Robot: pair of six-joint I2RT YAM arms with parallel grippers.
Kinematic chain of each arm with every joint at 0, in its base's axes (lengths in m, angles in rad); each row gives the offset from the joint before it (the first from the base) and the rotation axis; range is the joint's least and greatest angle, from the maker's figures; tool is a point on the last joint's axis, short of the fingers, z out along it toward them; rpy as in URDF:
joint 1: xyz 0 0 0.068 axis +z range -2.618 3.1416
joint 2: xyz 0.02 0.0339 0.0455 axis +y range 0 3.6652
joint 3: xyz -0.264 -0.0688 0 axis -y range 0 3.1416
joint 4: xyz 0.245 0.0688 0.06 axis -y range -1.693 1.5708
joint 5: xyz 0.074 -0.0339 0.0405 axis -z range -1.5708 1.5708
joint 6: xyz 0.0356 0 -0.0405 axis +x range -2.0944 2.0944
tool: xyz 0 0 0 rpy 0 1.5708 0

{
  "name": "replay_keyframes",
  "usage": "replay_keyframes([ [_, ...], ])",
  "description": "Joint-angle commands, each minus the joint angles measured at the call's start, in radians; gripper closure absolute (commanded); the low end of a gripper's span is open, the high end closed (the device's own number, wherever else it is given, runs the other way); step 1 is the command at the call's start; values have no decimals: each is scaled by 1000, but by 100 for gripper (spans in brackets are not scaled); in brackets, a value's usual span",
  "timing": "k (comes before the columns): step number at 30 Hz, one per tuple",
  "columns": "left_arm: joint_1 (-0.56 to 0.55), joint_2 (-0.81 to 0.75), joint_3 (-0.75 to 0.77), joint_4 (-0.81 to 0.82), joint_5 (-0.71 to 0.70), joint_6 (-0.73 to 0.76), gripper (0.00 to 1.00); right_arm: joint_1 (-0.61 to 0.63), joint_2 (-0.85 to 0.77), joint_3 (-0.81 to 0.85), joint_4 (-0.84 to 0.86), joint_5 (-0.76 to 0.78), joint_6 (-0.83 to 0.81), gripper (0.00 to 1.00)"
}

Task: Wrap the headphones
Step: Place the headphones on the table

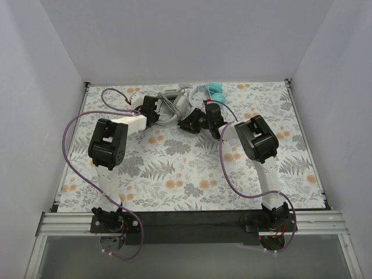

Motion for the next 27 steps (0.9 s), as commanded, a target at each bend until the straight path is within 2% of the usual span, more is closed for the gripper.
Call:
replay_keyframes([
  [1,5,15,34,11,-65,6,100,-3,-70,-15,-1,-6,-13,61],
  [2,5,18,39,10,-67,11,100,-3,-75,-23,-1,-6,-15,57],
  [7,5,39,59,5,-78,31,100,-3,-129,-67,-1,-3,-29,53],
  [14,5,93,116,0,-99,81,100,-1,-241,-175,-2,-2,-65,50],
  [22,9,205,234,-42,-117,98,100,-9,-476,-362,-59,12,-191,45],
  [27,15,239,303,-61,-133,106,100,-36,-633,-465,-160,18,-312,42],
])
